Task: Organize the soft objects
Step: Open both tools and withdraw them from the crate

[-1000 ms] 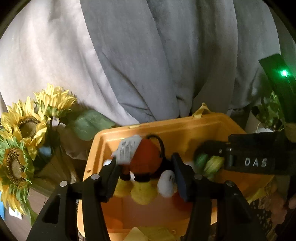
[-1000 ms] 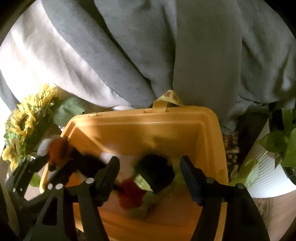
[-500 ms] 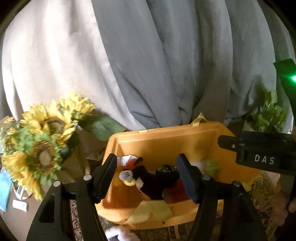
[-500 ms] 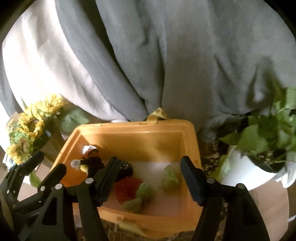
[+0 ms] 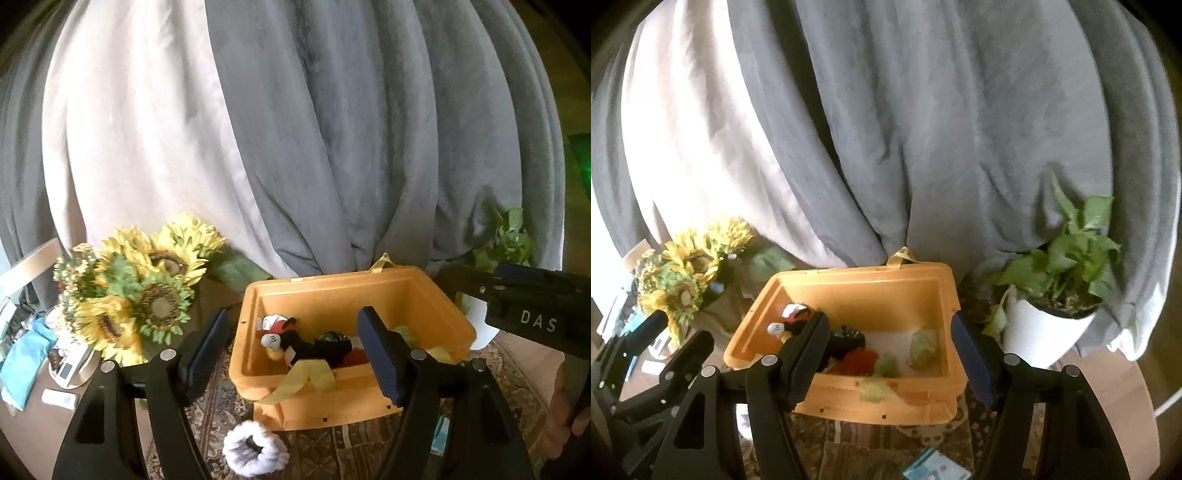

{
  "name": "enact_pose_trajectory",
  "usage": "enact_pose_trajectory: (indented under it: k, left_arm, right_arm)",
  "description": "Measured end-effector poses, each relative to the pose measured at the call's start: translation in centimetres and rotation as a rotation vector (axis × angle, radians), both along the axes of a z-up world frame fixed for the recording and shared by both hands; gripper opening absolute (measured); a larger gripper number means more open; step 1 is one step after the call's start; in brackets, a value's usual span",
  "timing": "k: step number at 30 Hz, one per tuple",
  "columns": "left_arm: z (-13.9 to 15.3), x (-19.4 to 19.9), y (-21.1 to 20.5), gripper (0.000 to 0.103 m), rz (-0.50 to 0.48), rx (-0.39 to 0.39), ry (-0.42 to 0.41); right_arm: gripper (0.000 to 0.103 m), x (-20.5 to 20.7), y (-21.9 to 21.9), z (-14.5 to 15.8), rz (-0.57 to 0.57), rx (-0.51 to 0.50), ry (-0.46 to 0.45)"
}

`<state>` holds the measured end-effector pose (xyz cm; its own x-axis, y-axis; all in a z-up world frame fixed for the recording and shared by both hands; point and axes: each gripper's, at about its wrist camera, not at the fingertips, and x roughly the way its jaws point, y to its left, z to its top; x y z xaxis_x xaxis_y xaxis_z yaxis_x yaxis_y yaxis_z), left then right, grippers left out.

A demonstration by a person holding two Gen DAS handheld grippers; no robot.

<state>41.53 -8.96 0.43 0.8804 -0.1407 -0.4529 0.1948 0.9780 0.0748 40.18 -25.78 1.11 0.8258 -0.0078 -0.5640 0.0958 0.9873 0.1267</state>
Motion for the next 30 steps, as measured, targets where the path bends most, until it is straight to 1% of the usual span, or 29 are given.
enact_pose_trajectory:
  k: [4,9,17,22,30]
  left_arm:
    - [0.4,-2.1,0.6,0.073,0.002,-0.006,-0.014]
    - [0.8,-4.4,1.3,0.077,-0.003,-0.019,-0.021]
    - [0.8,-7.2,2.1,0.081,-0.017,-0.012,-0.039]
    - [0.1,-8.7,2.7,0.083,-0.044,-0.017,-0.034]
    - [-1.9,-10.9,3.1,0.084,-0.092,0.003,-0.003]
  right_arm:
    - [0.069,-2.0,0.1,0.3,-0.016,0.013,-0.013]
    - [0.069,-4.3,0.5,0.3,-0.033,0.014,-0.02]
    - [0.069,-7.4,1.1,0.1,-0.076,0.024,-0.032]
    - [0.069,-9.5,1.6,-0.9,-0.095,0.03,-0.011]
    - [0.069,-12.1,2.4,-3.3,-0.156,0.016,0.04]
